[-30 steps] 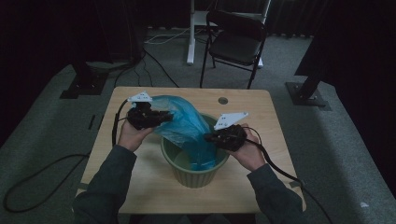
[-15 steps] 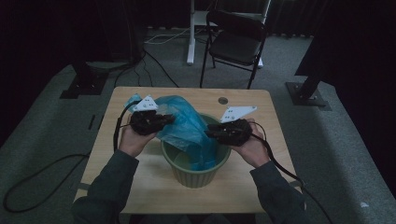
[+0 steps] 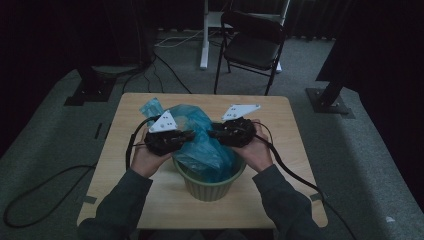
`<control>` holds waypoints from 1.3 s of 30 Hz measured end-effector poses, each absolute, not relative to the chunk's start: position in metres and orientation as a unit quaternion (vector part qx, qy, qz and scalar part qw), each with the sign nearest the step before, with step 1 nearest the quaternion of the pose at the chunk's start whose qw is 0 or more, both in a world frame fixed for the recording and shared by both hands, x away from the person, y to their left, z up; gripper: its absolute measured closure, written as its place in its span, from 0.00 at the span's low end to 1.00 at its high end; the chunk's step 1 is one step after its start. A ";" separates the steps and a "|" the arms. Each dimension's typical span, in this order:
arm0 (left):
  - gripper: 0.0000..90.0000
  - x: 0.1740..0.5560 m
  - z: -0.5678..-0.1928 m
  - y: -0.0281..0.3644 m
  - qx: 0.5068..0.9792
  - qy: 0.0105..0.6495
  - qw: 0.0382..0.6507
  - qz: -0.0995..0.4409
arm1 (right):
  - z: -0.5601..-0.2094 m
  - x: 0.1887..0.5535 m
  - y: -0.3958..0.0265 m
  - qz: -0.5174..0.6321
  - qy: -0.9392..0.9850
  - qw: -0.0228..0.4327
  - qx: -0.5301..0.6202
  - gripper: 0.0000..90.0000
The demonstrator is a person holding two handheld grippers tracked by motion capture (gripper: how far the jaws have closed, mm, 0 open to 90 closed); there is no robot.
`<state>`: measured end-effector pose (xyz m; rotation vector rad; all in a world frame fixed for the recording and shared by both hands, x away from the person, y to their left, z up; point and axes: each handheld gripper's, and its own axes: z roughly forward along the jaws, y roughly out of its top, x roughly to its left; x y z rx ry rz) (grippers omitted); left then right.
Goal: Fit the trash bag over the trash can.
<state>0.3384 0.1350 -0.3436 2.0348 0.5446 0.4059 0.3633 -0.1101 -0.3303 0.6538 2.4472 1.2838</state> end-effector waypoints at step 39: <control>0.91 0.316 -0.358 0.146 0.840 0.214 0.467 0.174 | -0.322 0.347 -0.118 0.421 0.859 0.191 0.218 1.00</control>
